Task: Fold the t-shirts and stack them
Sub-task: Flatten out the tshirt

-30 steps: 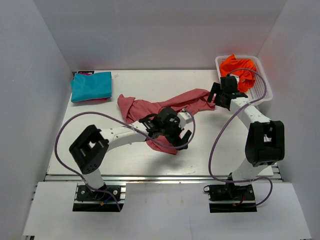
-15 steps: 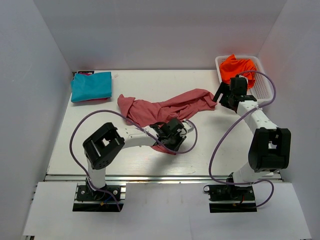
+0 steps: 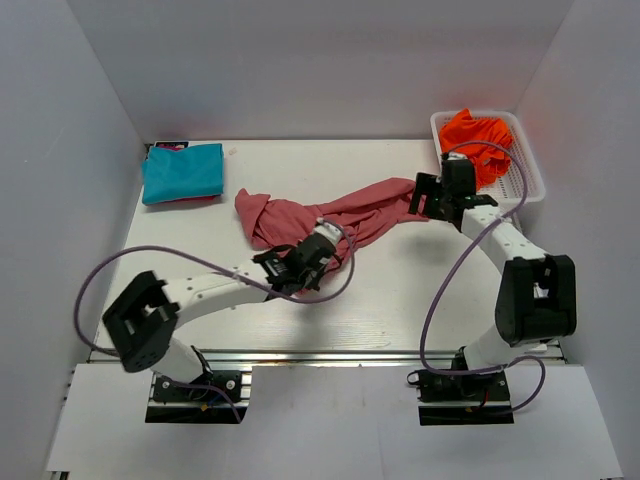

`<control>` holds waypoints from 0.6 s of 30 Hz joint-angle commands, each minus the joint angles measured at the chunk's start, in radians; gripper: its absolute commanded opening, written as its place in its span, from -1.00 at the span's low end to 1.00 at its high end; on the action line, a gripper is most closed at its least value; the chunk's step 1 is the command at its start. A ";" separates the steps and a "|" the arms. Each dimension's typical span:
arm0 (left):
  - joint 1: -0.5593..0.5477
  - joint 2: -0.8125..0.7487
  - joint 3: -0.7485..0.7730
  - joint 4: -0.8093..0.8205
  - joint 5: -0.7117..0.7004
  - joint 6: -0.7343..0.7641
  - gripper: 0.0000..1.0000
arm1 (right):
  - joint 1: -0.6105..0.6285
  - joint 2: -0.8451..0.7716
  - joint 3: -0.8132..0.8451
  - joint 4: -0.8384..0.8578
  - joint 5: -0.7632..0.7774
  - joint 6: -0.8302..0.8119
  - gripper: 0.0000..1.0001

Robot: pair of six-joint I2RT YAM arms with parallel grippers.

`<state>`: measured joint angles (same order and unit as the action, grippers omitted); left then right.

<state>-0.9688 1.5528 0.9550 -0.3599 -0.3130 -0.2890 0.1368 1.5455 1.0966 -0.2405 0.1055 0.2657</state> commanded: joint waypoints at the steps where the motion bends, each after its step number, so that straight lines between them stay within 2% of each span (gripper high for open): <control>1: 0.033 -0.134 -0.009 -0.054 -0.273 -0.065 -1.00 | 0.043 0.065 0.048 -0.019 0.016 -0.043 0.77; 4: 0.071 -0.175 -0.039 -0.111 -0.339 -0.108 -1.00 | 0.075 0.111 0.059 -0.045 0.049 -0.019 0.77; 9: 0.153 -0.255 -0.125 -0.079 -0.330 -0.131 -1.00 | 0.086 0.159 0.081 -0.056 0.111 0.030 0.77; 15: 0.252 -0.287 -0.134 -0.057 -0.340 -0.130 -1.00 | 0.080 0.232 0.141 -0.037 0.183 0.108 0.77; 18: 0.283 -0.278 -0.124 -0.045 -0.288 -0.092 -1.00 | 0.083 0.264 0.155 -0.033 0.143 0.113 0.63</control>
<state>-0.7078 1.3052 0.8196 -0.4271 -0.6155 -0.4015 0.2199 1.7878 1.2045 -0.2897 0.2424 0.3412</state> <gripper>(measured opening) 0.016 0.825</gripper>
